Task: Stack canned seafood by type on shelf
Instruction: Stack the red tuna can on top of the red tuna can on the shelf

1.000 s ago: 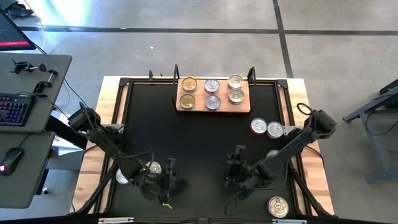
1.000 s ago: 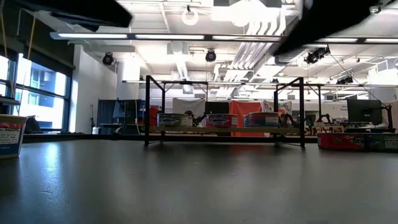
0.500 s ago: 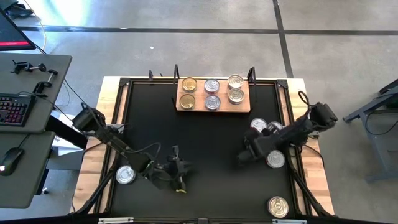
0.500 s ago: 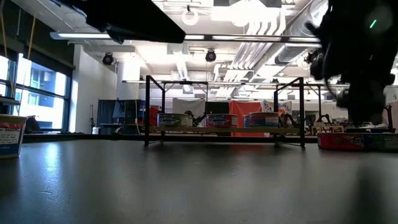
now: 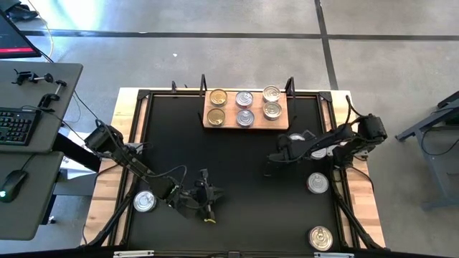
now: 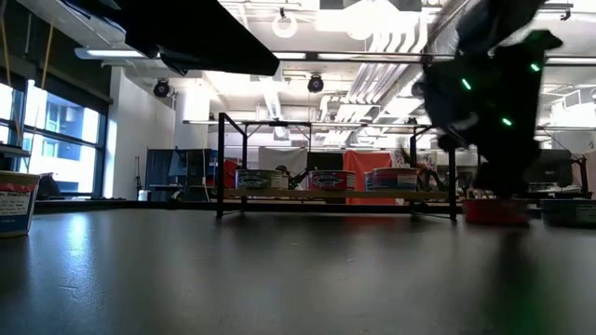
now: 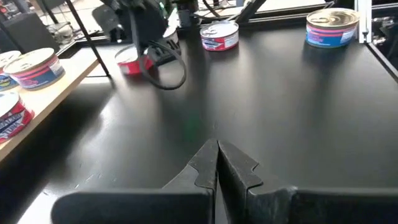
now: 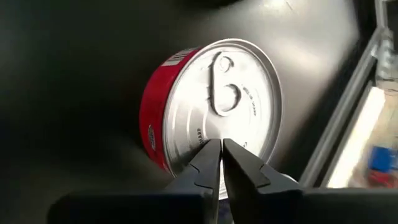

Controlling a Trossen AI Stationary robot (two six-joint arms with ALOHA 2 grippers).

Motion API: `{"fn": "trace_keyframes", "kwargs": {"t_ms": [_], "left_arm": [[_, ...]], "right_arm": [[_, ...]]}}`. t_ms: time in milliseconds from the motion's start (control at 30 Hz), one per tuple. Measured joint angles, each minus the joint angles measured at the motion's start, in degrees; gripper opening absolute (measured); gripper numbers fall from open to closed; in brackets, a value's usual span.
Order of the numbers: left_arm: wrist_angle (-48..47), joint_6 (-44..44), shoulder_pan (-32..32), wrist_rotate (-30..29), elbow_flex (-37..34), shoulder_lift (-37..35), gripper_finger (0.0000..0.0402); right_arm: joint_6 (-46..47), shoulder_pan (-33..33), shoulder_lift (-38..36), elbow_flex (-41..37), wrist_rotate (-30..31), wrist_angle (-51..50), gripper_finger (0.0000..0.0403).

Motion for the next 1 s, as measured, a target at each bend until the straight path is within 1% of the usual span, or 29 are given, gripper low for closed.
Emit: {"fn": "trace_keyframes", "kwargs": {"t_ms": [67,167,200,233,300,367,400,467,600,767,833,900,1000], "left_arm": [[-0.02,0.0,0.02,0.0,0.0,0.0,0.0003],[0.02,-0.02,0.02,0.0,0.0,0.0,0.0003],[0.02,-0.03,0.02,0.0,0.0,0.0,0.0003],[0.0,-0.04,0.02,0.0,0.0,0.0,0.0003],[-0.02,-0.04,0.0,0.0,0.0,0.0,0.0003],[-0.01,-0.07,-0.18,0.0,0.0,0.0,0.0003],[-0.06,-0.07,-0.29,0.0,0.0,0.0,0.0003],[-0.13,-0.08,-0.43,0.02,0.0,0.0,0.0003],[-0.03,0.1,-0.58,2.67,0.02,0.27,0.0003],[3.69,9.32,1.26,5.8,0.02,4.46,0.0009],[6.83,11.79,3.32,8.55,0.01,6.6,0.0022],[9.92,13.42,5.92,12.53,0.06,8.28,0.0042],[10.22,15.86,9.89,17.05,1.44,10.2,0.0075]], "right_arm": [[-0.75,1.13,-0.01,3.62,-2.69,3.13,0.0007],[-5.09,2.77,0.14,8.36,-9.14,8.44,0.0003],[-6.91,3.18,0.16,9.61,-11.59,11.83,0.0004],[-8.69,3.68,0.18,10.66,-13.65,16.68,0.0004],[-14.36,4.91,0.18,11.5,-15.89,27.16,0.0004],[-21.61,6.67,0.22,11.35,-15.91,37.92,0.0001],[-24.09,7.56,0.23,11.43,-15.62,41.4,0.0001],[-26.37,9.14,0.23,12.11,-14.23,44.52,0.0001],[-25.56,12.53,0.23,12.88,-8.92,42.75,0.0],[-22.3,18.95,0.23,8.76,-3.67,43.07,0.0],[-20.7,22.22,0.23,6.92,-0.47,44.26,0.0],[-19.19,25.6,0.23,5.65,3.86,46.8,0.0],[-18.1,30.54,0.23,4.94,11.52,50.9,0.0]]}}
